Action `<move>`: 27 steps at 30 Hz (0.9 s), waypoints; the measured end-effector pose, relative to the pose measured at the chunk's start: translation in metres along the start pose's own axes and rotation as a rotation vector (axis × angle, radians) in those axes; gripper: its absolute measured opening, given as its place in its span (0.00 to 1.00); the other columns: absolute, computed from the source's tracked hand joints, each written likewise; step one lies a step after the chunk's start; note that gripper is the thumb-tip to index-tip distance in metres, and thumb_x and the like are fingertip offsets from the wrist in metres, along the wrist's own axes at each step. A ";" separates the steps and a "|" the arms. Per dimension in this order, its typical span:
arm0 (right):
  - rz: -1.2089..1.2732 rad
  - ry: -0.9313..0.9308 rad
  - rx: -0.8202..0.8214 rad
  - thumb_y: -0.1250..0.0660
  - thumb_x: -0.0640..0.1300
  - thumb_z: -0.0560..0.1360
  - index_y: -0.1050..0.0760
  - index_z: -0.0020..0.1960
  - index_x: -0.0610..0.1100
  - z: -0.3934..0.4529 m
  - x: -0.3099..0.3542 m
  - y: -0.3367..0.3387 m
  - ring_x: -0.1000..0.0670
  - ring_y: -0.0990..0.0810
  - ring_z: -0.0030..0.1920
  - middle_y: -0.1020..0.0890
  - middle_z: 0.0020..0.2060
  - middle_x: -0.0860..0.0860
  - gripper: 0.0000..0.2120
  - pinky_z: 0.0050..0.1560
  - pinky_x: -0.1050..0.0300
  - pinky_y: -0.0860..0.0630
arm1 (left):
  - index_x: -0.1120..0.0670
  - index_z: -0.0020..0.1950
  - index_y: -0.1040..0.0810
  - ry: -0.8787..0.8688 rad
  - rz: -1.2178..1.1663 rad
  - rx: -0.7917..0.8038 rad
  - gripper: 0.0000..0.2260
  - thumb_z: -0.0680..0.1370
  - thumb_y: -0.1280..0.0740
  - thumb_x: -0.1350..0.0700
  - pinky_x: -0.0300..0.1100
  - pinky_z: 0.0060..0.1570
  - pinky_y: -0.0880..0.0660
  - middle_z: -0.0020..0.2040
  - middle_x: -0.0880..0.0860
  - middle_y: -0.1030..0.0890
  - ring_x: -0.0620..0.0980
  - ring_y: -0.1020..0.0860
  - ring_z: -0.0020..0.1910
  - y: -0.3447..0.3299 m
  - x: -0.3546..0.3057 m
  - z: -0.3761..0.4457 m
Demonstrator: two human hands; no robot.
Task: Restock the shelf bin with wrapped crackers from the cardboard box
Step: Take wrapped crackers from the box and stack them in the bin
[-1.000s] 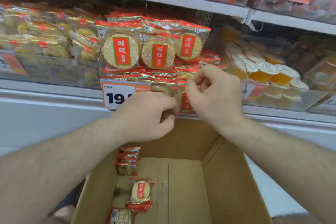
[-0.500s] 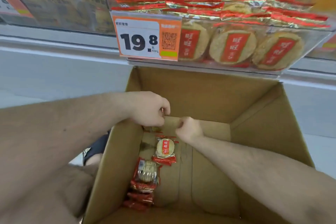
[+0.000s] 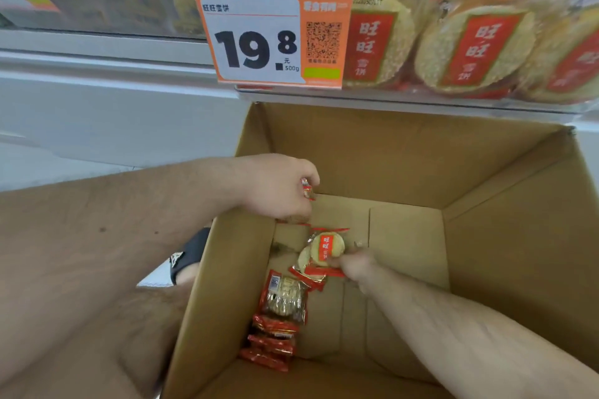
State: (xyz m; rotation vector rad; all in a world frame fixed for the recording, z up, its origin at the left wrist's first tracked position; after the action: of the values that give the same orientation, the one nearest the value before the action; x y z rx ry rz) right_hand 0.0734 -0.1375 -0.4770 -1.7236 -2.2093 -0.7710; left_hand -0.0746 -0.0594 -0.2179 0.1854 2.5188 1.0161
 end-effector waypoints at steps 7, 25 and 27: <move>0.564 0.156 0.652 0.25 0.48 0.68 0.24 0.51 0.48 -0.071 0.065 0.019 0.55 0.25 0.33 0.20 0.39 0.52 0.14 0.34 0.63 0.30 | 0.35 0.75 0.47 0.060 -0.253 -0.103 0.33 0.77 0.31 0.51 0.48 0.50 0.21 0.52 0.50 0.20 0.49 0.20 0.46 -0.003 0.009 0.001; -0.847 0.092 -0.217 0.27 0.66 0.66 0.38 0.72 0.48 0.027 0.007 -0.025 0.42 0.34 0.69 0.35 0.69 0.42 0.42 0.64 0.52 0.29 | 0.39 0.73 0.38 0.068 -0.100 -0.123 0.30 0.77 0.32 0.60 0.34 0.36 0.28 0.56 0.45 0.28 0.48 0.25 0.51 -0.007 0.025 0.011; -0.877 0.077 -0.234 0.26 0.64 0.66 0.37 0.72 0.47 0.028 0.011 -0.029 0.43 0.33 0.69 0.35 0.70 0.42 0.42 0.63 0.53 0.29 | 0.38 0.73 0.38 0.066 -0.116 -0.108 0.30 0.77 0.32 0.60 0.37 0.38 0.25 0.57 0.45 0.26 0.48 0.24 0.52 -0.008 0.028 0.011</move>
State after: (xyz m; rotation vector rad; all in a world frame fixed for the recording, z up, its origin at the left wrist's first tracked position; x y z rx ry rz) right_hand 0.0467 -0.1185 -0.5025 -0.6883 -2.8888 -1.2724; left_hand -0.0951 -0.0499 -0.2398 -0.0252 2.4924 1.1240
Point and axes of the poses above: each hand's wrist, its own z-axis towards the middle knuckle, its own y-axis out of the back of the hand, x = y × z, the point moved 3 cm from there along z, towards the middle knuckle
